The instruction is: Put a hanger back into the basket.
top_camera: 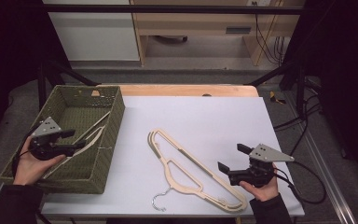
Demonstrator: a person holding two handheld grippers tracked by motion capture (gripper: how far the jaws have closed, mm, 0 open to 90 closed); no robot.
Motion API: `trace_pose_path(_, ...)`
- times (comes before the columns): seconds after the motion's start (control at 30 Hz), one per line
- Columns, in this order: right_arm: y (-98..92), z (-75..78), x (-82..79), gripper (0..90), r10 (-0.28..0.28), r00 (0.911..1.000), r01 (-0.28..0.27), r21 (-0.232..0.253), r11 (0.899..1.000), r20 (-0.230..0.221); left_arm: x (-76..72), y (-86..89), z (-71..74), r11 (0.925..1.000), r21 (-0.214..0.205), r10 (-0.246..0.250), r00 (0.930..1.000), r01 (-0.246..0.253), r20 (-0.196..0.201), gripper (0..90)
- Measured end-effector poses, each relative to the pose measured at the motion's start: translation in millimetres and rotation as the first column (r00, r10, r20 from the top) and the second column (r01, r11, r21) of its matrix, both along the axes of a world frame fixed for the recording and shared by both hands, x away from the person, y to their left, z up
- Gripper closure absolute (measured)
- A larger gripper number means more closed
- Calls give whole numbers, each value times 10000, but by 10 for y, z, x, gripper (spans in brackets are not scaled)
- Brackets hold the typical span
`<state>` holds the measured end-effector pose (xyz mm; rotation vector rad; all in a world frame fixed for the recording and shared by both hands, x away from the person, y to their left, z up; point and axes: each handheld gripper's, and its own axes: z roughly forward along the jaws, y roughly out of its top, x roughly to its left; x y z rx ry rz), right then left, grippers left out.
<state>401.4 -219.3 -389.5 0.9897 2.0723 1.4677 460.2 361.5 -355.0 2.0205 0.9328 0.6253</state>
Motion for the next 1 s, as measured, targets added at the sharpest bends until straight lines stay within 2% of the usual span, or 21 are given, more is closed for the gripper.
trace_pose_path(0.03, 5, 0, 0, 53, 47, 10000, -47, -14, 10000, 5, -40, -36, 45, 9994, -328, -90, 9998, 95, 164, 311)
trace_pose_path(0.1, 19, -3, 0, 52, 114, 9999, -114, 32, 9999, -63, -98, -108, 96, 9974, -715, -102, 9991, 132, 413, 289)
trace_pose_path(0.23, 46, -13, 8, 49, 135, 9997, -131, 156, 9998, -222, -249, -320, 186, 9943, -1003, -277, 9955, 368, 907, 219)
trace_pose_path(0.27, 49, -14, 10, 48, 159, 9996, -155, 171, 9997, -227, -289, -382, 198, 9920, -1192, -305, 9945, 424, 1003, 200)
trace_pose_path(0.3, 53, -14, 9, 48, 161, 9995, -156, 197, 9997, -259, -335, -463, 204, 9859, -1588, -351, 9934, 522, 1090, 185)
trace_pose_path(0.4, 67, -11, 10, 47, 209, 9994, -201, 289, 9994, -277, -422, -657, 197, 9791, -1886, -510, 9900, 755, 1316, 155)
trace_pose_path(0.53, 88, -24, 10, 45, 283, 9992, -274, 322, 9991, -278, -546, -969, 107, 9757, -1960, -676, 9851, 984, 1579, 142)
trace_pose_path(0.67, 95, -23, 4, 45, 319, 9990, -307, 371, 9988, -304, -642, -1233, -9, 9679, -2211, -872, 9847, 1197, 1511, 138)
trace_pose_path(0.73, 95, -23, 2, 44, 325, 9990, -315, 354, 9989, -293, -667, -1352, -71, 9669, -2201, -1007, 9854, 1295, 1371, 135)
trace_pose_path(0.87, 102, -26, -2, 44, 331, 9991, -321, 339, 9989, -281, -676, -1556, -207, 9727, -1761, -1337, 9851, 1513, 1083, 135)
trace_pose_path(1.0, 115, -28, -7, 43, 371, 9989, -363, 302, 9989, -277, -675, -1700, -324, 9746, -1625, -1421, 9863, 1543, 842, 140)
